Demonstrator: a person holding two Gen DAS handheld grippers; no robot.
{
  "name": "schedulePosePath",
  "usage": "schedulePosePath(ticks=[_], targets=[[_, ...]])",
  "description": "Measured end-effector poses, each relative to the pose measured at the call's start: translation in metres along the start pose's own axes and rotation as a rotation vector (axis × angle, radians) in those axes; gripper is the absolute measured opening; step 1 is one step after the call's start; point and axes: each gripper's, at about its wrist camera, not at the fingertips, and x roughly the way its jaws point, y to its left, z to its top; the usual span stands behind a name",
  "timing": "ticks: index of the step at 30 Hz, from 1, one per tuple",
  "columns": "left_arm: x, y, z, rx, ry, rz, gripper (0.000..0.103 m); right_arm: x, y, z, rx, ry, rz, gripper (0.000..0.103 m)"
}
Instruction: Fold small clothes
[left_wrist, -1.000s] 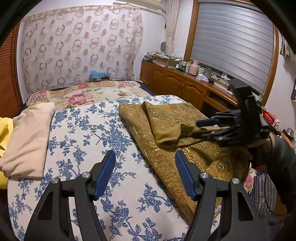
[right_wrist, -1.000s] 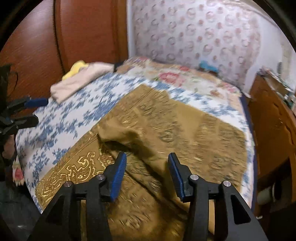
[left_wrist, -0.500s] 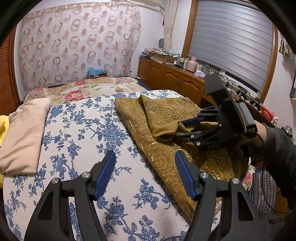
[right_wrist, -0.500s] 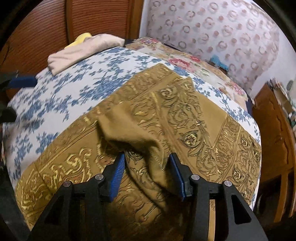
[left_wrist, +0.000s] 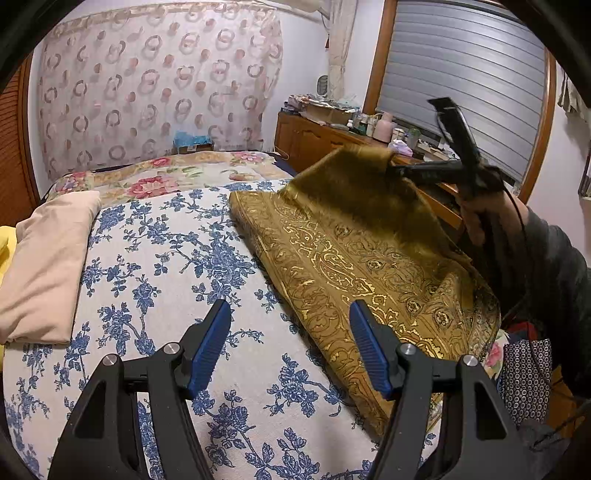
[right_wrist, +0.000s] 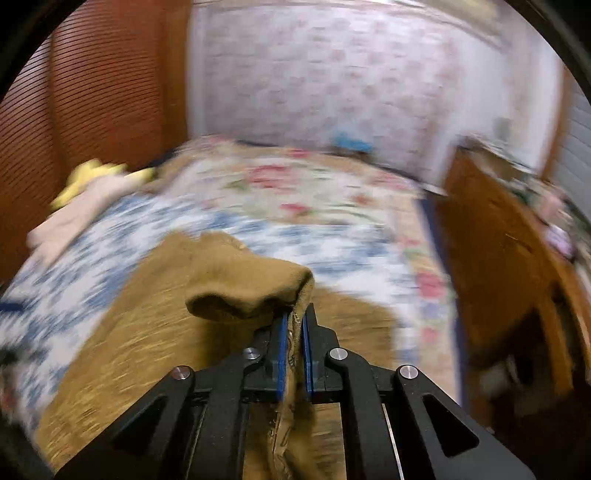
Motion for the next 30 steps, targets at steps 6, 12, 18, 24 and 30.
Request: schedulePosePath(ticks=[6, 12, 18, 24, 30], targets=[[0.006, -0.002, 0.001, 0.000, 0.020, -0.006, 0.068, 0.006, -0.032, -0.005, 0.108, 0.023, -0.061, 0.028], [0.015, -0.004, 0.000, -0.002, 0.041, -0.022, 0.068, -0.009, -0.008, -0.031, 0.063, 0.029, -0.038, 0.042], [0.026, -0.005, 0.003, -0.003, 0.063, -0.036, 0.068, -0.021, -0.004, -0.057, 0.033, 0.052, 0.001, 0.043], [0.045, 0.000, 0.023, 0.025, 0.082, -0.029, 0.068, -0.009, -0.029, -0.055, 0.056, 0.091, 0.003, 0.050], [0.076, 0.006, 0.051, 0.052, 0.106, -0.023, 0.068, 0.019, -0.045, -0.031, 0.076, 0.113, 0.009, 0.052]])
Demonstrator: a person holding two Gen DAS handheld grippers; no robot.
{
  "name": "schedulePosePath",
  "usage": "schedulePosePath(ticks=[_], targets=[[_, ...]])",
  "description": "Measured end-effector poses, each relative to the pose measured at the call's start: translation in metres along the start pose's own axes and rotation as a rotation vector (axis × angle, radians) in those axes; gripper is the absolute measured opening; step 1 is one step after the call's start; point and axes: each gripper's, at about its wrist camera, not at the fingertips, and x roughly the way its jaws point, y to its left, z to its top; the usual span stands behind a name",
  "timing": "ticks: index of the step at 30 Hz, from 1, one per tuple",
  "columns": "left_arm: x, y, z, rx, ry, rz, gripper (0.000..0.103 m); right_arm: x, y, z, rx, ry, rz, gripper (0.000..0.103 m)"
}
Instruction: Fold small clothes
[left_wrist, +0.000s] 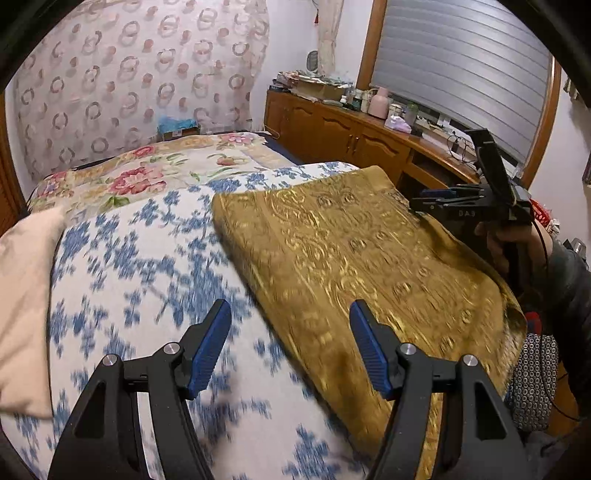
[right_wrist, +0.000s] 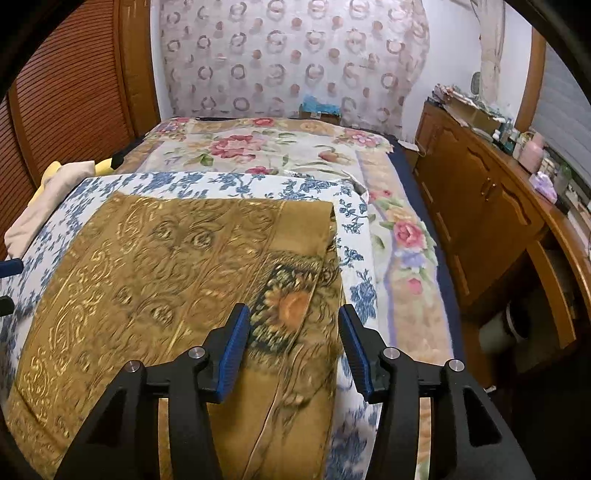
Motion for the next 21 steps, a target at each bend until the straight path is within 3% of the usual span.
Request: schedulePosePath(ticks=[21], targets=[[0.093, 0.036, 0.060, -0.021, 0.094, 0.053, 0.068, 0.076, -0.024, 0.042, 0.053, 0.050, 0.098, 0.054]])
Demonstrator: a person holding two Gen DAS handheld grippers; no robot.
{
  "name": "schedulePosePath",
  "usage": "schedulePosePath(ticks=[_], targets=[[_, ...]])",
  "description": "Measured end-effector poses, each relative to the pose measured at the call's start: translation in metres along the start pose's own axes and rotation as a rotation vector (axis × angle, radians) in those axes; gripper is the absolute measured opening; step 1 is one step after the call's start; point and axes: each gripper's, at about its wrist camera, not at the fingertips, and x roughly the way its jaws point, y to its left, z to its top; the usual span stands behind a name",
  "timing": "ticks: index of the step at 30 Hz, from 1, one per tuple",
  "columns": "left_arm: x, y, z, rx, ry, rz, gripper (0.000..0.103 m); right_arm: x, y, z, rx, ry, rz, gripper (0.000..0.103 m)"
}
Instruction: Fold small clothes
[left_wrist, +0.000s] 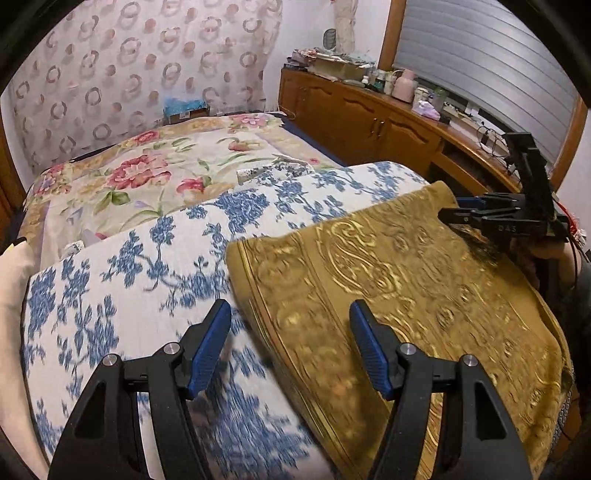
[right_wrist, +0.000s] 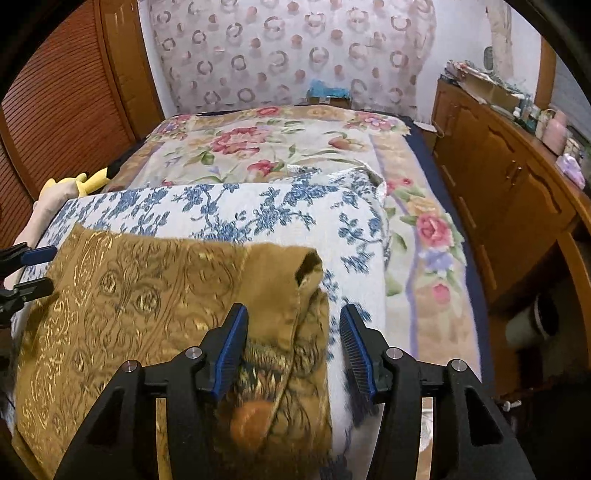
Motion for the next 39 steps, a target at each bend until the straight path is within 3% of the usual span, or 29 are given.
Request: schedulePosePath(ticks=[3, 6, 7, 8, 9, 11, 14, 18, 22, 25, 27, 30, 32, 35, 39], targets=[[0.009, 0.004, 0.003, -0.008, 0.013, -0.014, 0.067, 0.003, 0.000, 0.002, -0.011, -0.010, 0.012, 0.054], [0.014, 0.006, 0.004, -0.014, 0.021, -0.047, 0.057, 0.004, 0.001, -0.002, -0.029, -0.023, 0.033, 0.050], [0.015, 0.007, 0.004, -0.014, 0.020, -0.057, 0.051, 0.004, 0.001, -0.003, -0.040, -0.026, 0.048, 0.046], [0.015, 0.007, 0.005, -0.013, 0.019, -0.062, 0.043, 0.004, 0.002, -0.004, -0.051, -0.026, 0.068, 0.035], [0.015, 0.008, 0.005, -0.011, 0.019, -0.072, 0.036, 0.003, 0.001, -0.005, -0.058, -0.023, 0.095, 0.015], [0.015, 0.010, 0.007, -0.006, 0.024, -0.078, 0.012, 0.001, 0.004, -0.006, -0.086, -0.024, 0.135, 0.013], [0.010, 0.010, 0.011, 0.005, 0.023, -0.107, 0.005, -0.010, 0.010, -0.006, -0.137, -0.068, 0.133, 0.010], [-0.014, 0.010, 0.024, -0.007, -0.061, -0.111, 0.005, -0.036, 0.006, 0.005, -0.098, -0.159, 0.119, 0.009], [-0.037, 0.012, 0.047, -0.016, -0.150, -0.064, 0.005, -0.055, 0.015, 0.024, -0.102, -0.240, 0.093, 0.009], [-0.036, 0.021, 0.059, -0.033, -0.171, -0.019, 0.005, -0.054, 0.017, 0.040, -0.082, -0.257, 0.033, 0.009], [-0.031, 0.025, 0.061, -0.024, -0.149, 0.025, 0.007, -0.044, 0.017, 0.046, -0.064, -0.224, -0.019, 0.011], [-0.032, 0.027, 0.048, -0.016, -0.127, 0.010, 0.018, -0.026, 0.026, 0.043, -0.067, -0.134, -0.050, 0.026], [-0.038, 0.026, 0.035, -0.011, -0.117, -0.002, 0.042, -0.026, 0.028, 0.030, -0.073, -0.115, -0.057, 0.033], [-0.047, 0.015, 0.006, 0.016, -0.079, -0.013, 0.043, -0.036, 0.032, 0.010, -0.091, -0.111, -0.074, 0.042], [-0.063, -0.008, -0.032, 0.051, -0.049, -0.013, 0.043, -0.060, 0.046, -0.020, -0.108, -0.115, -0.053, 0.043]])
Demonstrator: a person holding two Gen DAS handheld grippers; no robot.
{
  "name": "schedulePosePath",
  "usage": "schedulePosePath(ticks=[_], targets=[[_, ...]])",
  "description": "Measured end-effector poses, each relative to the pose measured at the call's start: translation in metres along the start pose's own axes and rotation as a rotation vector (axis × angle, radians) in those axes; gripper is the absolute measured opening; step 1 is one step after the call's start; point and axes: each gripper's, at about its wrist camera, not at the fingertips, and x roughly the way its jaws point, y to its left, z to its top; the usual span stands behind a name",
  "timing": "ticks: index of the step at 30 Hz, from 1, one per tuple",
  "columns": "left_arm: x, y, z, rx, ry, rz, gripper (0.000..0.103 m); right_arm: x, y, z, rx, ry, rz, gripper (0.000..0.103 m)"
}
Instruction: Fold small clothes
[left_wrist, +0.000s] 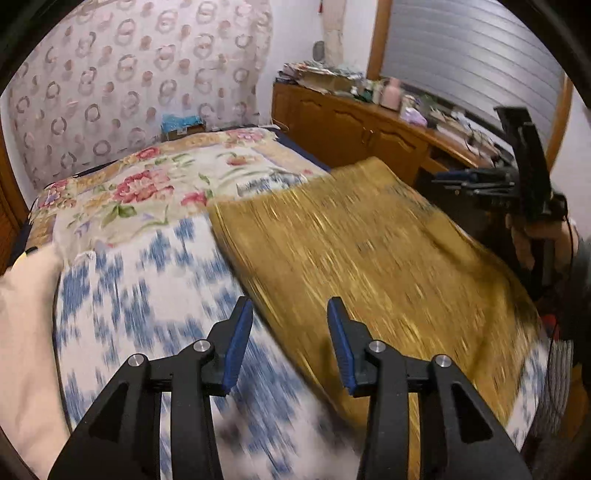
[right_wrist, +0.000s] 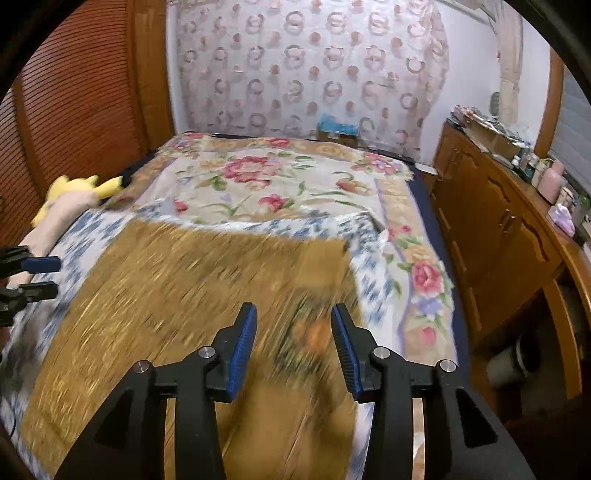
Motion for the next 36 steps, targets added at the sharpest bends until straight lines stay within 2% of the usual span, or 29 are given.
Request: schedulePosePath(ticks=[7, 12, 17, 22, 24, 26, 29, 32, 36], targets=[[-0.034, -0.046, -0.050, 0.019, 0.042, -0.110, 0.043, -0.071, 0.030, -0.062, -0.031, -0.004, 0.019, 0.043], [-0.058, -0.075, -0.073, 0.077, 0.037, -0.123, 0.043, -0.111, 0.033, -0.101, 0.001, 0.004, 0.039, 0.043], [-0.067, -0.082, -0.094, 0.095, 0.059, -0.123, 0.043, -0.120, 0.032, -0.111, 0.024, 0.012, 0.030, 0.043], [-0.060, -0.085, -0.105, 0.097, 0.082, -0.117, 0.043, -0.125, 0.040, -0.121, 0.040, 0.012, 0.013, 0.043], [-0.059, -0.084, -0.106, 0.093, 0.069, -0.123, 0.038, -0.125, 0.042, -0.122, 0.042, 0.016, 0.005, 0.043], [-0.059, -0.085, -0.106, 0.086, 0.065, -0.138, 0.024, -0.125, 0.043, -0.123, 0.046, 0.019, -0.001, 0.043], [-0.060, -0.089, -0.108, 0.097, 0.062, -0.142, 0.010, -0.123, 0.043, -0.130, 0.058, 0.023, 0.002, 0.043], [-0.066, -0.091, -0.110, 0.100, 0.042, -0.136, 0.006, -0.121, 0.040, -0.135, 0.066, 0.030, -0.003, 0.043], [-0.082, -0.097, -0.112, 0.103, 0.020, -0.165, 0.005, -0.122, 0.034, -0.140, 0.090, 0.032, 0.005, 0.043]])
